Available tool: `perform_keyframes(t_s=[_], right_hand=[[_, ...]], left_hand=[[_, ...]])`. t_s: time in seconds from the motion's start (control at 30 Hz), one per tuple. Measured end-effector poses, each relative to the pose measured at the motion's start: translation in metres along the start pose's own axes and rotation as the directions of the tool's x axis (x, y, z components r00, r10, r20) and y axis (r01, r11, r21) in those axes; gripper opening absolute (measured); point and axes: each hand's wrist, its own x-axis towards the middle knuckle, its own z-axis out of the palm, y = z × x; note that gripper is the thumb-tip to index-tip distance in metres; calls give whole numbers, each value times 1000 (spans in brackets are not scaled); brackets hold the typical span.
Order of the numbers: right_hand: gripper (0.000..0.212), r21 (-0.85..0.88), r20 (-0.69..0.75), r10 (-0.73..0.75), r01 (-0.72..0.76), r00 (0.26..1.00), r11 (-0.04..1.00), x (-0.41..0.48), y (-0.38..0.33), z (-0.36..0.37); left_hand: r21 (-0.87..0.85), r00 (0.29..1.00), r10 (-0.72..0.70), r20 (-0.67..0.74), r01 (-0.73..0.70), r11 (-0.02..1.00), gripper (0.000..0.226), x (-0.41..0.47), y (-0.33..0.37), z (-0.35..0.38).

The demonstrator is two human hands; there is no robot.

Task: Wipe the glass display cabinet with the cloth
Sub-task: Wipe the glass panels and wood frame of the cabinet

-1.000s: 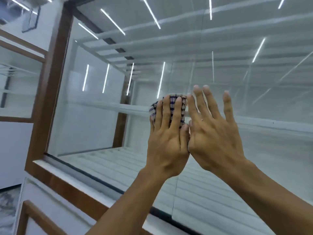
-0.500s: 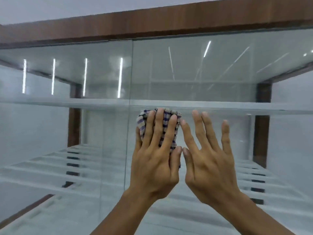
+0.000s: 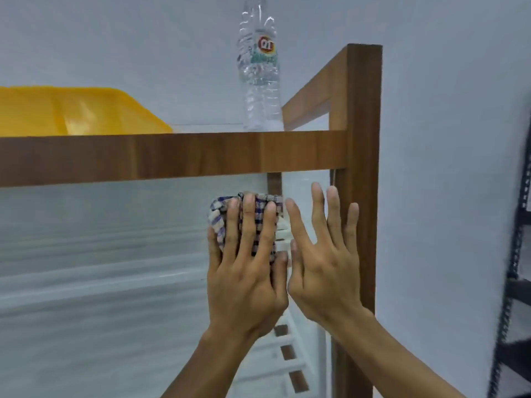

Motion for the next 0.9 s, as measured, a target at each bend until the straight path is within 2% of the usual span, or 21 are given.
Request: perform_keyframes(t_s=[0.07,0.17,0.23,0.3,0.4,0.47,0.57,0.63,0.73,0.9], right_hand=[[61,-7,-14,-30,30,999,1000,2,29,-6],[60,58,-64,-179,183,982,981,3,63,-6],[56,183,-99,-179,195,979,964,2,78,-5],[55,368,-123,-142,179,982,912,1,87,-2],[54,633,-131,-67,136,989,763,-4,90,5],[53,729,-135,3,97,991,677,-9,90,9],[56,884,-32,111,-24,993,466,-17,96,11],[61,942,66,96,-94,993,321,-20,99,9],[64,965,158,69,-169,985,200,-20,101,7],[60,977,212,36,-211,977,-35,-26,108,8]], left_hand=[[2,999,-32,-19,32,999,66,9,26,14],[-17,995,-65,-78,64,998,59,19,58,32],[-62,987,-101,-125,94,994,55,22,72,41],[-187,966,-176,-189,140,972,53,26,83,42],[-443,927,-309,-212,191,876,53,34,108,37],[-521,939,-299,-169,172,836,55,37,125,35],[-486,964,-251,-92,176,856,58,37,139,38],[-467,960,-272,-62,213,858,59,34,144,41],[-460,949,-312,-44,258,849,59,32,154,44],[-408,943,-322,-80,264,874,60,19,159,53]])
